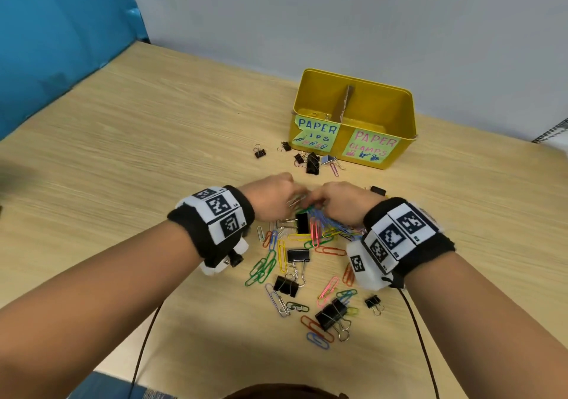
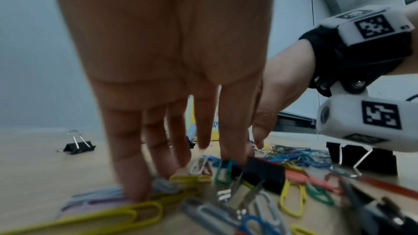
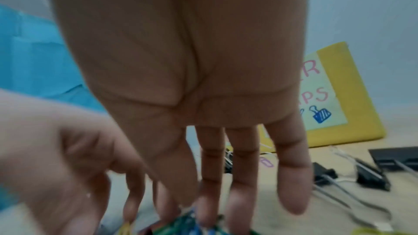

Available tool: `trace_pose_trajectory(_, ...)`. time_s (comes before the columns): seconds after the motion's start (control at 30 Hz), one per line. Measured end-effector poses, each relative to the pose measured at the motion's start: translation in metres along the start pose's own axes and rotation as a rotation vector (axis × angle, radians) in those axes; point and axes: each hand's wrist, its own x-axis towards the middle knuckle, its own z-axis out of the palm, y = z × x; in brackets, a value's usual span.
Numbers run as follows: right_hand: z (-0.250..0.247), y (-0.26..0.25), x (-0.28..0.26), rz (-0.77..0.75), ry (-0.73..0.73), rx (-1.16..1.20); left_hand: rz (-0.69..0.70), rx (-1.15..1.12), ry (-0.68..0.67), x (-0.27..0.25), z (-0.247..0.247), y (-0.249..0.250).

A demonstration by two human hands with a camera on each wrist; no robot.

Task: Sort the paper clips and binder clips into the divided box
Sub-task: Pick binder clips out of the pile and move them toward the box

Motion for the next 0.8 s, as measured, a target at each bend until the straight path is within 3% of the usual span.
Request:
trace_pose_trajectory(0.03,-0.001,-0.001,-0.003,0.004,0.011,0.009,-0.017,0.034,-0.029,-0.002,0.002,-0.001)
trace_pose_trajectory(0.17,-0.002,-0.002,-0.008,-0.002,0.103,-0.007,0.033,0.024,0.087,-0.015,0.007,0.004)
trace_pose_trajectory(0.3,0.005,0.001,-0.008,0.072,0.016,-0.045,0.050,0.255,-0.191,-0.028,0.014,0.008)
trace_pose_trajectory(0.47,-0.001,0.003,-0.003,0.070,0.172,-0.040,0.033,0.451,-0.094,-0.048,0.017,0.005)
trace_pose_trajectory(0.63,0.020,-0.016,0.005,-0.037,-0.079,-0.270,-0.040,0.499,-0.248,-0.055,0.025,0.005)
trace_pose_trajectory(0.8,0.007,-0.017,-0.011,-0.003,-0.175,-0.406,-0.137,0.532,-0.195,-0.055,0.015,-0.016)
